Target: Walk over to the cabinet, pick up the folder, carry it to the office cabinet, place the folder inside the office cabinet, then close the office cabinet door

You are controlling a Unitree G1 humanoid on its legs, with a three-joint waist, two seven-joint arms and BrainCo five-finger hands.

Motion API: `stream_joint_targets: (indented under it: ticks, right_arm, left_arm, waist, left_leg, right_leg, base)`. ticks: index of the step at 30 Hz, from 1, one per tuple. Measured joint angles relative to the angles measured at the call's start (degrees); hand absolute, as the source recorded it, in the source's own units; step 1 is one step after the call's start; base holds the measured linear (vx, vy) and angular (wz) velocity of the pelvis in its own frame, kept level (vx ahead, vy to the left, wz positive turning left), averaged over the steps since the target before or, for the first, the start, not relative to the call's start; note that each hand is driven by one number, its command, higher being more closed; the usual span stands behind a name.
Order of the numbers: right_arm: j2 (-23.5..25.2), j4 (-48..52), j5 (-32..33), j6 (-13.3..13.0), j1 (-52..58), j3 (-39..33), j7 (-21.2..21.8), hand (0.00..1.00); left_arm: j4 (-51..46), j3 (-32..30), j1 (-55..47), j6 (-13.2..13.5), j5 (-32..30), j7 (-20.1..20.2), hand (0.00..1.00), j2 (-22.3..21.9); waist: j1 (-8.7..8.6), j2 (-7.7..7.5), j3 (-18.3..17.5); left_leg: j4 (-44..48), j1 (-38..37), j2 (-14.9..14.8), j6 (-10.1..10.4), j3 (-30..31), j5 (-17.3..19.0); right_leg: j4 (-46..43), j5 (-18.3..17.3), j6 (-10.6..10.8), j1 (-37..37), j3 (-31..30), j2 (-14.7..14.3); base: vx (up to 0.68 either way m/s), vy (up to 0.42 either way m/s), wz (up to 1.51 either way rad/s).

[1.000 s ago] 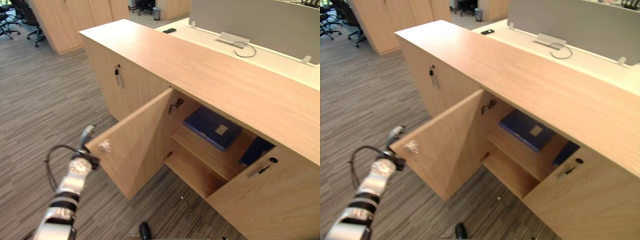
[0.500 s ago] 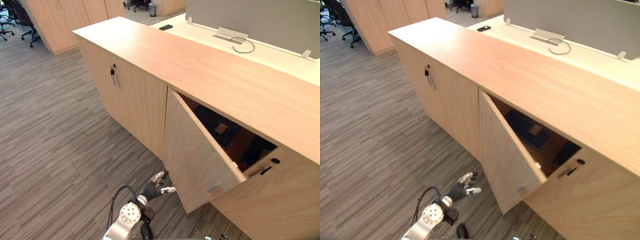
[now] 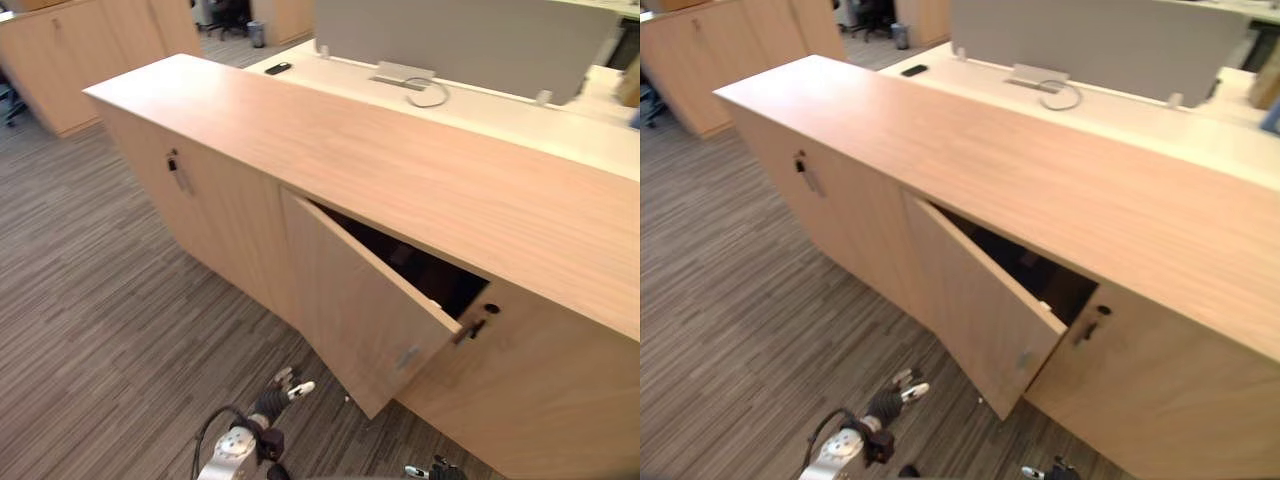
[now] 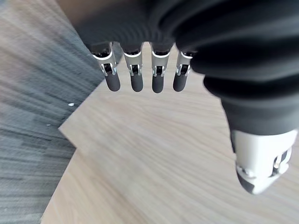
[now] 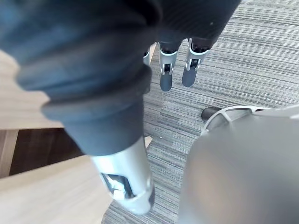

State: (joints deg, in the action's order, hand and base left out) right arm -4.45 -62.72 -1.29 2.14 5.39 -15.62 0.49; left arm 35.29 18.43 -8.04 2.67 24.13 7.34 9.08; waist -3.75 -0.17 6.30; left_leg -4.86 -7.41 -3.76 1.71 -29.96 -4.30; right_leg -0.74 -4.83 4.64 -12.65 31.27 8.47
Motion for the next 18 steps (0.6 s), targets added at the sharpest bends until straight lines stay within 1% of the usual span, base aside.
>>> stream_joint_targets:
  ticks: [1, 3, 4, 6, 7, 8, 9, 10, 11, 12, 13, 14, 15, 16, 18]
  right_arm:
    - [0.2, -0.3, 0.0, 0.1, 0.0, 0.2, -0.1, 0.00]
    - [0.0, -0.4, 0.1, 0.1, 0.0, 1.1, -0.2, 0.00]
    - [-0.4, -0.4, 0.1, 0.1, 0.0, 1.4, -0.6, 0.00]
    - [-0.5, -0.4, 0.1, 0.1, 0.0, 1.6, -1.1, 0.00]
    - [-0.4, -0.4, 0.3, 0.1, 0.2, 2.1, -1.5, 0.00]
    - [-0.5, -0.4, 0.3, 0.1, 0.3, 2.2, -1.6, 0.00]
    - [-0.7, -0.5, 0.3, 0.1, 0.2, 2.2, -1.9, 0.00]
    - [-0.9, -0.6, 0.3, 0.1, 0.1, 2.2, -1.9, 0.00]
    - [-1.1, -0.8, 0.4, 0.0, 0.0, 2.1, -1.9, 0.00]
    - [-1.3, -0.8, 0.4, 0.0, -0.1, 2.0, -1.9, 0.00]
    - [-1.6, -0.7, 0.6, -0.1, -0.1, 1.8, -2.0, 0.00]
    - [-1.2, -0.5, 1.3, -0.3, 0.1, 1.5, -2.3, 0.00]
    - [-0.7, -0.4, 2.0, -0.7, 0.8, 1.0, -2.6, 0.00]
    - [-0.7, -0.4, 2.4, -0.9, 1.0, 1.0, -2.8, 0.00]
    - [-0.4, 0.0, 2.4, -1.0, 1.1, 1.0, -3.1, 0.00]
  left_arm:
    - [4.0, -2.2, 0.1, -0.6, 4.6, -0.2, 0.00, -0.7]
    - [6.2, -4.5, 0.1, -0.8, 6.9, -0.7, 0.00, -1.4]
    - [9.4, -8.8, -0.2, -1.0, 8.2, -1.7, 0.00, -2.7]
    - [11.1, -11.2, -0.1, -1.0, 8.1, -3.0, 0.00, -3.1]
    - [12.9, -13.8, 0.6, -0.8, 7.5, -4.4, 0.00, -3.3]
    - [13.7, -14.5, 1.0, -0.7, 7.2, -4.8, 0.00, -3.6]
    - [14.2, -16.2, 1.1, -0.1, 6.0, -5.5, 0.00, -4.3]
    - [14.3, -17.2, 1.1, 0.3, 4.9, -5.9, 0.00, -4.5]
    - [15.3, -19.7, 1.0, 0.8, 3.1, -6.8, 0.00, -4.9]
    - [16.4, -21.8, 1.0, 1.4, 1.9, -7.7, 0.00, -5.4]
    - [17.3, -23.0, 1.1, 1.8, 0.7, -8.3, 0.00, -5.8]
    - [19.2, -25.2, 1.5, 2.2, -1.6, -9.9, 0.00, -5.9]
    - [20.0, -27.1, 1.5, 2.5, -4.3, -11.3, 0.00, -6.1]
    - [20.3, -28.0, 1.5, 2.7, -6.0, -12.0, 0.00, -6.3]
    - [20.6, -31.0, 0.3, 2.8, -10.9, -13.9, 0.00, -7.7]
  waist:
    - [-0.23, -0.50, -0.3]
    - [-0.09, -0.67, -0.3]
    - [0.33, 0.14, -0.2]
    - [0.31, 0.51, 0.0]
    - [0.28, 0.52, 0.2]
    - [0.37, 0.53, 0.3]
    - [0.77, 0.12, 0.6]
    - [1.10, 0.22, 0.7]
    - [1.65, 0.36, 0.7]
    - [1.89, 0.80, 0.5]
    - [1.99, 1.60, 0.5]
    - [2.18, 1.13, 0.8]
    - [2.21, 0.60, 0.6]
    - [2.24, 0.40, 0.5]
    - [2.54, 0.38, 0.1]
  left_leg:
    - [4.2, 1.5, -1.9, 0.7, -1.7, 2.1]
    - [11.4, 3.8, -4.8, 1.1, -3.0, 5.6]
    - [23.7, 6.9, -10.9, 1.4, -4.2, 11.3]
    - [30.1, 8.5, -14.3, 1.0, -3.6, 13.2]
    - [35.9, 11.2, -16.5, 0.8, 0.6, 13.2]
    - [37.2, 12.2, -16.4, 0.7, 3.0, 13.2]
    - [35.5, 12.4, -14.0, 1.4, 9.5, 15.2]
    - [33.9, 12.3, -12.2, 1.5, 12.5, 16.1]
    - [28.7, 12.1, -7.5, 1.8, 19.1, 16.6]
    - [24.1, 12.0, -5.1, 2.5, 23.2, 16.1]
    - [22.0, 11.5, -4.2, 3.5, 25.6, 13.0]
    - [21.0, 10.2, -3.2, 3.1, 25.0, 12.1]
    - [19.9, 9.5, -2.4, 2.8, 23.8, 11.9]
    - [19.0, 9.0, -1.9, 2.4, 23.0, 11.7]
    - [14.4, 5.9, -0.3, 0.9, 20.5, 10.5]
  right_leg:
    - [0.1, 0.1, -0.5, 0.9, -1.9, -0.7]
    - [0.2, 0.2, -1.0, 1.5, -3.4, -1.3]
    - [0.3, 0.1, -1.9, 1.3, -6.1, -3.7]
    - [0.3, 0.0, -2.6, 1.0, -8.1, -5.4]
    - [0.3, 0.0, -3.4, 1.2, -9.8, -6.4]
    - [0.2, 0.0, -3.5, 1.3, -10.4, -6.5]
    - [-0.4, -0.1, -3.7, 1.7, -12.9, -6.0]
    - [-0.8, -0.1, -3.7, 2.3, -14.2, -5.6]
    - [-2.1, 0.1, -3.4, 4.4, -17.3, -4.3]
    - [-2.5, 0.5, -2.9, 5.8, -19.1, -4.0]
    - [-2.4, 0.7, -2.4, 6.1, -20.1, -4.3]
    - [-1.6, 1.5, -1.6, 5.9, -21.7, -3.9]
    - [-0.9, 1.8, -1.2, 5.8, -22.1, -2.7]
    - [-0.7, 1.9, -1.0, 5.6, -22.2, -2.2]
    - [-0.5, 2.1, -0.5, 5.8, -23.8, -0.7]
  base:
    - [-0.05, -0.106, -0.59]
    - [-0.03, -0.154, -0.72]
    - [0.01, -0.180, -0.82]
    - [0.03, -0.159, -0.69]
    - [0.01, -0.115, -0.51]
    - [0.01, -0.065, -0.67]
    - [0.01, 0.002, -0.64]
    - [0.00, 0.134, -1.09]
    - [-0.02, 0.172, -1.12]
    - [-0.03, 0.193, -1.09]
    - [0.00, 0.165, -0.79]
    - [0.05, 0.207, -0.58]
    - [0.06, 0.200, -0.44]
    - [0.06, 0.173, -0.28]
    - [0.02, 0.140, -0.37]
